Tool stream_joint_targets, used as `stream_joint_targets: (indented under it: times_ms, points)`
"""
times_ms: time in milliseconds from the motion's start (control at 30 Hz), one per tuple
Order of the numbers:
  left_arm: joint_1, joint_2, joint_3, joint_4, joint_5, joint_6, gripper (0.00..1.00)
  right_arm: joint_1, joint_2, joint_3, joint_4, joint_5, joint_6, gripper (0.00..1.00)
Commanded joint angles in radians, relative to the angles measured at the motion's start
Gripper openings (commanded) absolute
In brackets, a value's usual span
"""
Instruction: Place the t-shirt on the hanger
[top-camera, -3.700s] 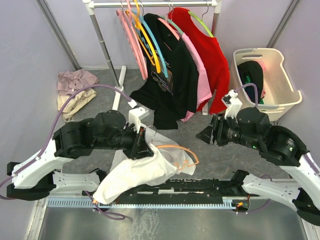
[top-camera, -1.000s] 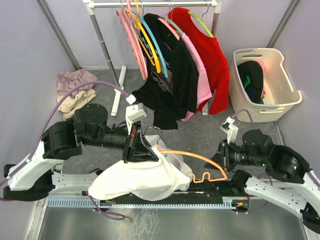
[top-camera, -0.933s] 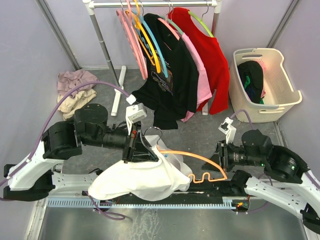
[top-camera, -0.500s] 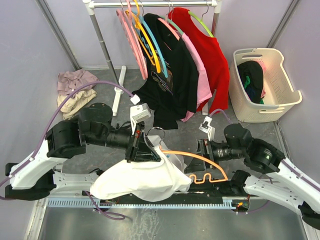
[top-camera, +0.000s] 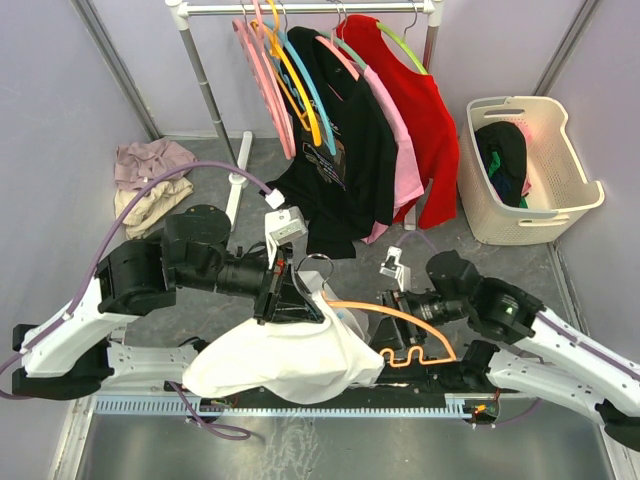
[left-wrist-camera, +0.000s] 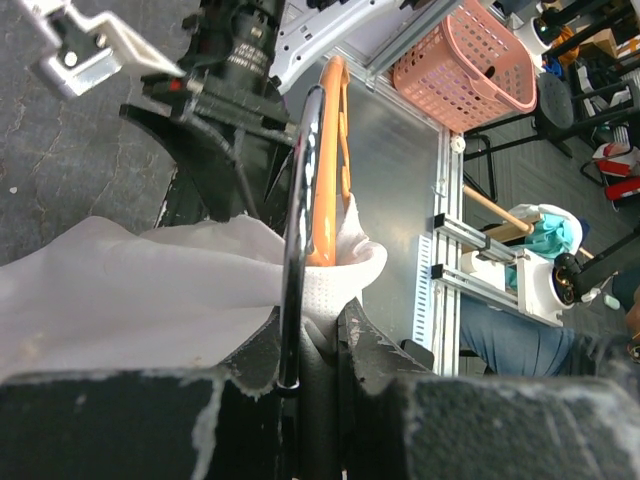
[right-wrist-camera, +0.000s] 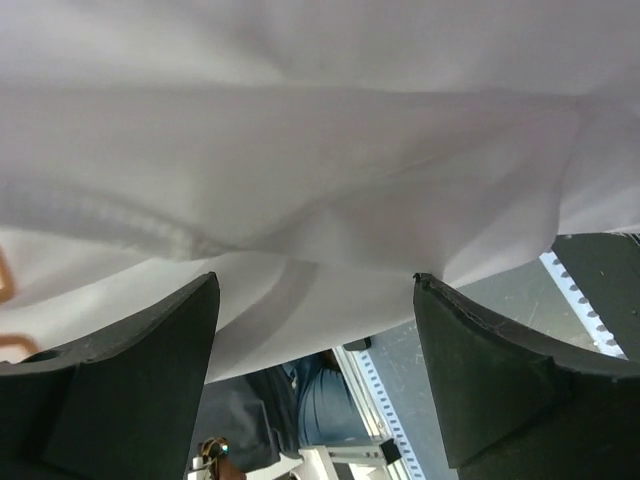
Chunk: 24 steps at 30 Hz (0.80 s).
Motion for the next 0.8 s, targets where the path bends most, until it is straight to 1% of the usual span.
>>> stream_joint_targets:
  times_ms: [0,67,133,167,200,233,267,300,333,367,400,433,467,600,767]
  points:
    - [0.002,-0.007,0.016,0.095,0.035,0.047,0.03,0.032,0.037,-0.030,0.078,0.006,-0.013,0.85]
    - [0.002,-0.008,0.012,0.098,0.037,0.046,0.03,0.043,0.055,-0.030,0.064,0.031,-0.030,0.83]
    - [0.002,-0.008,0.009,0.101,0.035,0.047,0.03,0.048,0.073,-0.018,0.026,0.077,-0.056,0.73]
    - [0.003,-0.008,0.007,0.102,0.035,0.046,0.03,0.049,0.081,-0.011,0.002,0.110,-0.070,0.67]
    - [0.003,-0.008,0.005,0.101,0.035,0.047,0.03,0.049,0.087,0.003,-0.030,0.148,-0.085,0.56]
    - [0.002,-0.010,0.004,0.101,0.033,0.046,0.03,0.049,0.090,0.020,-0.071,0.188,-0.102,0.42]
    - [0.002,-0.012,0.000,0.100,0.031,0.045,0.03,0.049,0.088,0.036,-0.103,0.224,-0.116,0.30]
    - [0.002,-0.015,-0.004,0.099,0.027,0.044,0.03,0.049,0.080,0.051,-0.131,0.257,-0.126,0.22]
    - [0.002,-0.018,-0.007,0.097,0.023,0.042,0.03,0.050,0.070,0.067,-0.160,0.294,-0.131,0.17]
    - [0.002,-0.020,-0.010,0.095,0.019,0.041,0.03,0.049,0.054,0.083,-0.186,0.333,-0.131,0.10]
    - [0.002,-0.022,-0.013,0.094,0.017,0.040,0.03,0.049,0.040,0.101,-0.217,0.366,-0.134,0.06]
    - [0.002,-0.026,-0.016,0.090,0.011,0.038,0.03,0.049,0.025,0.122,-0.258,0.413,-0.135,0.02]
    - [0.002,-0.028,-0.016,0.084,0.003,0.038,0.03,0.048,0.012,0.146,-0.300,0.459,-0.138,0.01]
    - [0.002,-0.037,0.001,0.049,-0.041,0.044,0.03,0.048,-0.056,0.218,-0.436,0.592,-0.123,0.01]
    - [0.002,-0.033,0.035,-0.010,-0.147,0.057,0.03,0.048,-0.140,0.256,-0.515,0.698,-0.076,0.01]
